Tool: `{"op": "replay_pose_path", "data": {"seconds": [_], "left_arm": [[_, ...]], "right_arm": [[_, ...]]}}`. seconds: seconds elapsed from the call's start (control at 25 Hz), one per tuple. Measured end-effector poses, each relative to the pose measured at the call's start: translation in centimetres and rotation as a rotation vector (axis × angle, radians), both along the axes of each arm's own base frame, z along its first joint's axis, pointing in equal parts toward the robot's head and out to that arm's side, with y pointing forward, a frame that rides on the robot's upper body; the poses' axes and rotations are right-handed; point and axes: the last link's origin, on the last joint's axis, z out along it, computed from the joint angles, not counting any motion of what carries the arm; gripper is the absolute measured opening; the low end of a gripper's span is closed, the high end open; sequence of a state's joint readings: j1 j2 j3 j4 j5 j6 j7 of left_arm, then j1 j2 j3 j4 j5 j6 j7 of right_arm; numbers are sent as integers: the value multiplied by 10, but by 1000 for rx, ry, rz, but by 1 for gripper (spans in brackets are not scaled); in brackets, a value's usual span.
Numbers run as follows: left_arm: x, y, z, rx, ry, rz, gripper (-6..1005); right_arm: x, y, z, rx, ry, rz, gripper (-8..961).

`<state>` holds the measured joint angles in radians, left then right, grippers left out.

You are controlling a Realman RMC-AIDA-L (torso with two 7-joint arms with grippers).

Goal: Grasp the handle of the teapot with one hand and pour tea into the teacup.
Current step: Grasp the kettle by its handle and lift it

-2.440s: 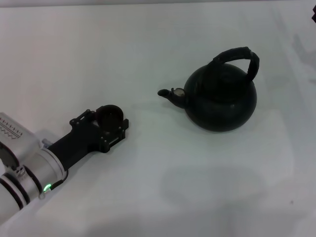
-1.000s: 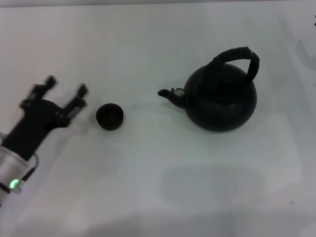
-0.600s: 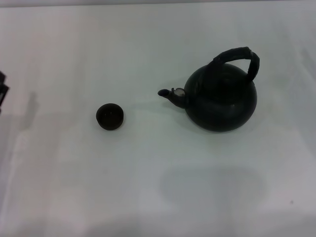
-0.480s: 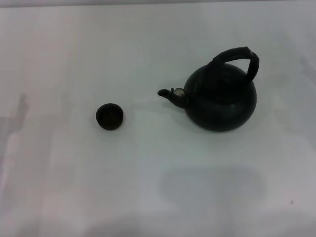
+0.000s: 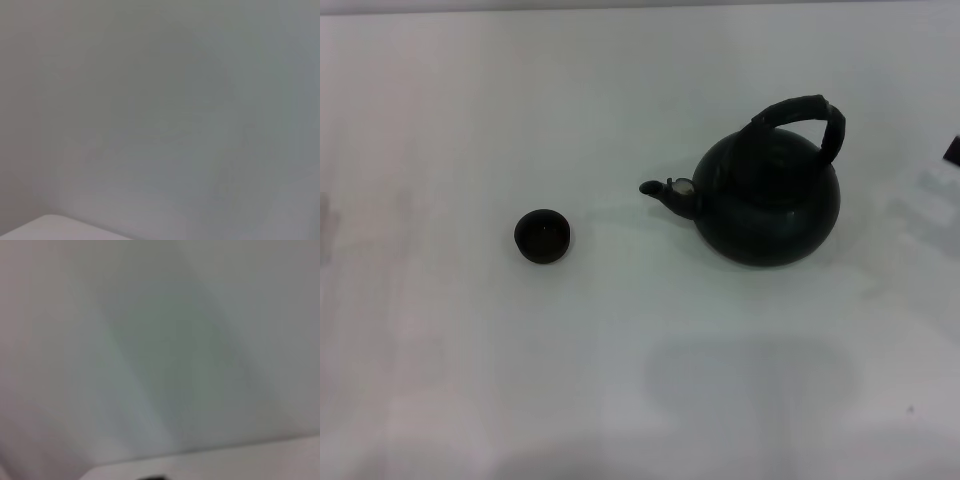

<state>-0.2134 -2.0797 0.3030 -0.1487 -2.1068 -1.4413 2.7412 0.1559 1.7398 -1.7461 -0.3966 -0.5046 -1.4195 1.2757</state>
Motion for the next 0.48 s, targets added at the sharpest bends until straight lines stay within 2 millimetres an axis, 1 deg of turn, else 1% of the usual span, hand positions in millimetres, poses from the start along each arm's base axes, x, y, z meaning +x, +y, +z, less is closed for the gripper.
{"op": "replay_pose_path", "data": {"seconds": [0.12,0.2,0.28,0.48], "left_arm": [[2,5,0,-5,1,-5,861],[2,9,-1,-13,0,-4,861],[3,12,-2,-19,-1,-5,861],[6,18,-6,-37,-3,-15,861]], "right_arm": [[0,-8,-16,-44,-2,-10,858],[-1,-9,-31,-68,-8,-22,857],[-3,-5,-48,-82,-33,-42,856],[-12,10,-74,-46,-98,-41,855]]}}
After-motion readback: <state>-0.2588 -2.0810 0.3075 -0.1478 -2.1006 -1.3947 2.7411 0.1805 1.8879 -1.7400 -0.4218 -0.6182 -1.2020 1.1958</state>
